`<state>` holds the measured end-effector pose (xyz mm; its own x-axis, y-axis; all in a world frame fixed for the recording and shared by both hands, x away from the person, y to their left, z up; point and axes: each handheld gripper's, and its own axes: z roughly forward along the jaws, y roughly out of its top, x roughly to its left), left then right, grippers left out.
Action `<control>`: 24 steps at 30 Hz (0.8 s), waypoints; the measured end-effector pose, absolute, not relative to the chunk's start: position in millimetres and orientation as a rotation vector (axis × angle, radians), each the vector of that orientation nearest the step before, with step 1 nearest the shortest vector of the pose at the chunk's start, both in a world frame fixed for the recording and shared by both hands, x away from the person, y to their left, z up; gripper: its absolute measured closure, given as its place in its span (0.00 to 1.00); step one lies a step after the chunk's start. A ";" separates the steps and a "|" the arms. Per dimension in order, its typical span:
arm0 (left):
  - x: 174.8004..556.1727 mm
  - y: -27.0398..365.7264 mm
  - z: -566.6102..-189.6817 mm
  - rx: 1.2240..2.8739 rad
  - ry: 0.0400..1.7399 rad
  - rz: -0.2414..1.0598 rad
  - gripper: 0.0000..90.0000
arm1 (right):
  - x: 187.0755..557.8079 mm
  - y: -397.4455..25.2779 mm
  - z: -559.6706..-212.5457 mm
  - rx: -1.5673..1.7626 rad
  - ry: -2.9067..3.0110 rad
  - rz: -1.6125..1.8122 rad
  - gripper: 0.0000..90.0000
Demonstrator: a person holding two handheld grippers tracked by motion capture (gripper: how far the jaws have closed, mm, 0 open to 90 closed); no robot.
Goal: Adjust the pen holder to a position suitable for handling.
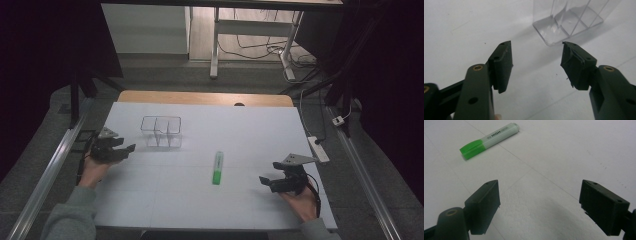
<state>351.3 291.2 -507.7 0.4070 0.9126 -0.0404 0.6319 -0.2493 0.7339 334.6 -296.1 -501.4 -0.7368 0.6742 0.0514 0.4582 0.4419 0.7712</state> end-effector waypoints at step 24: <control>398.9 290.6 -510.3 1.971 1.302 0.484 0.99 | 333.7 -297.9 -502.5 0.989 2.429 1.193 0.18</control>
<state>398.9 290.6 -510.3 0.4206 0.9042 -0.0742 0.6364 -0.2357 0.7345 333.7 -297.9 -502.5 -0.7344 0.6758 0.0626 0.4627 0.4311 0.7746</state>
